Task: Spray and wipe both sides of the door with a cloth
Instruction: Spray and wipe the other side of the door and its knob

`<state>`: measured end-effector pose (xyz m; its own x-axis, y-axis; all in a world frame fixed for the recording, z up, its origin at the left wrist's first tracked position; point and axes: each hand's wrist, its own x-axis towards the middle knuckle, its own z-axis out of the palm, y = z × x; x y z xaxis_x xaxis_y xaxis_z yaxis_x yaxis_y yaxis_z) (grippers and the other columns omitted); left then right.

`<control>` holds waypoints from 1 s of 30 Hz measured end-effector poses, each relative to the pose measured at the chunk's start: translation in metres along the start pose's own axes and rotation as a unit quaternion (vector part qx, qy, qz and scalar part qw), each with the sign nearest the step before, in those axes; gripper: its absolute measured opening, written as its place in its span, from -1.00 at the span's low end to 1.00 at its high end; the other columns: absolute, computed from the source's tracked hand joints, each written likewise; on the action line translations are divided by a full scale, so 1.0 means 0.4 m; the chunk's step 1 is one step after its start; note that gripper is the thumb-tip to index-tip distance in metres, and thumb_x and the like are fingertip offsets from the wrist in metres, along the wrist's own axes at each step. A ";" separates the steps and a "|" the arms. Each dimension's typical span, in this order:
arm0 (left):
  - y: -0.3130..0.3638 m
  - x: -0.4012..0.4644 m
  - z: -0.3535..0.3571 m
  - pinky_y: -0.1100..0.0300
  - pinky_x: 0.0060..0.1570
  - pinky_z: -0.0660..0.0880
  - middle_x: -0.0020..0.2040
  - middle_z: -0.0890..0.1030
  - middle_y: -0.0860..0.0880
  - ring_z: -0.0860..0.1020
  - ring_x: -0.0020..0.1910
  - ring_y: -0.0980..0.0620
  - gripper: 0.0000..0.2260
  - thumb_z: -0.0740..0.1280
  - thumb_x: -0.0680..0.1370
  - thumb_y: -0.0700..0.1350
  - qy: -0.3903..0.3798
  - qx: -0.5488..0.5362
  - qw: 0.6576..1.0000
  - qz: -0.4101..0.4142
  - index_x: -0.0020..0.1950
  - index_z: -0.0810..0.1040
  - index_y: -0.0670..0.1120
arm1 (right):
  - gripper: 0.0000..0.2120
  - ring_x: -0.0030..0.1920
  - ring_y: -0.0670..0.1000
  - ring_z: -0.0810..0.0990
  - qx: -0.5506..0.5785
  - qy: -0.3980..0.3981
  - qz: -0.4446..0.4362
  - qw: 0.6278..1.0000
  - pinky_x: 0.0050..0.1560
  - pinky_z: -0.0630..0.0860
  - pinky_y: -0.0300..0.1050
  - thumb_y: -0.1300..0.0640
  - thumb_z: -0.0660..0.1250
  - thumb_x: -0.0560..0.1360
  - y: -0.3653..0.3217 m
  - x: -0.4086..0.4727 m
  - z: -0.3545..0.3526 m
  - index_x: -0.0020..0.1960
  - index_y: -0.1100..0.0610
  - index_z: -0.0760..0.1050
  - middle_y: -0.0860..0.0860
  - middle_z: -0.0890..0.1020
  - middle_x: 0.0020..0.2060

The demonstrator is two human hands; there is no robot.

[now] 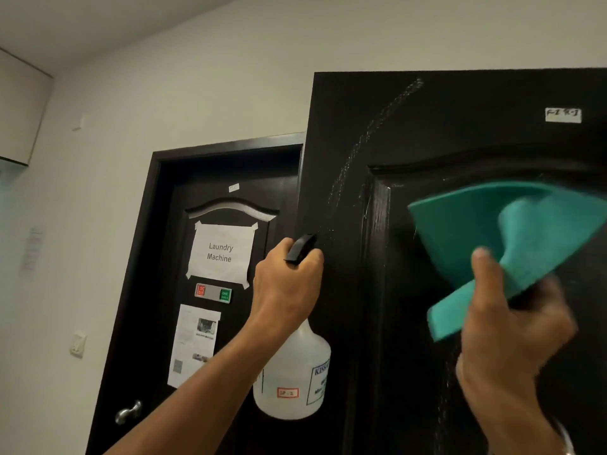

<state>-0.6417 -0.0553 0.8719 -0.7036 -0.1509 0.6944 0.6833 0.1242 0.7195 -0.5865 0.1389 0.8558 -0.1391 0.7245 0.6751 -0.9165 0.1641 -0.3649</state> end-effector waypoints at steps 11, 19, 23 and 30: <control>-0.059 0.001 -0.008 -0.05 -0.11 0.72 -0.06 0.69 -0.06 0.68 -0.06 -0.06 -0.87 0.34 0.62 0.04 0.000 -0.001 1.000 0.010 0.00 0.58 0.00 | -0.37 0.06 0.09 0.65 -0.567 -0.425 -0.367 0.602 0.09 0.41 0.04 -0.42 0.10 0.41 0.161 0.058 0.189 0.34 -0.16 0.54 -0.08 0.70 0.07; -0.089 0.027 -0.036 -0.36 -0.13 0.61 -0.20 0.63 -0.22 0.57 -0.27 -0.15 -0.87 0.33 0.61 -0.08 0.023 -0.025 0.999 0.043 -0.05 0.58 -0.12 | -0.38 0.11 0.04 0.47 -0.523 -0.334 -0.435 0.652 0.01 0.45 -0.01 -0.49 -0.02 0.57 0.158 0.108 0.270 0.06 -0.03 0.54 -0.05 0.52 0.02; -0.105 0.027 -0.047 -0.37 -0.14 0.62 -0.21 0.66 -0.15 0.63 -0.12 -0.34 -0.80 0.33 0.54 0.03 0.025 -0.033 0.997 0.062 -0.02 0.59 -0.10 | -0.27 0.63 0.34 -0.07 -0.552 -0.417 -0.456 0.560 0.48 0.02 0.55 -0.39 -0.01 0.63 0.266 0.027 0.248 0.66 0.00 0.11 0.13 0.05 0.65; -0.115 0.021 -0.051 -0.34 -0.12 0.60 -0.19 0.61 -0.17 0.60 -0.12 -0.34 -0.91 0.36 0.49 0.04 0.038 -0.053 0.995 0.070 -0.18 0.55 0.07 | -0.40 0.66 0.07 -0.21 -0.527 -0.431 -0.545 0.490 0.51 -0.19 0.53 -0.21 -0.09 0.71 0.265 0.149 0.334 0.69 -0.07 -0.10 -0.06 -0.13 0.67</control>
<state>-0.6752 -0.0823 0.8445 -0.5862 -0.2141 0.7814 0.7930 0.0460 0.6075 -0.7419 0.1099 0.9431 -0.3056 -0.6549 0.6911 0.0153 0.7224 0.6913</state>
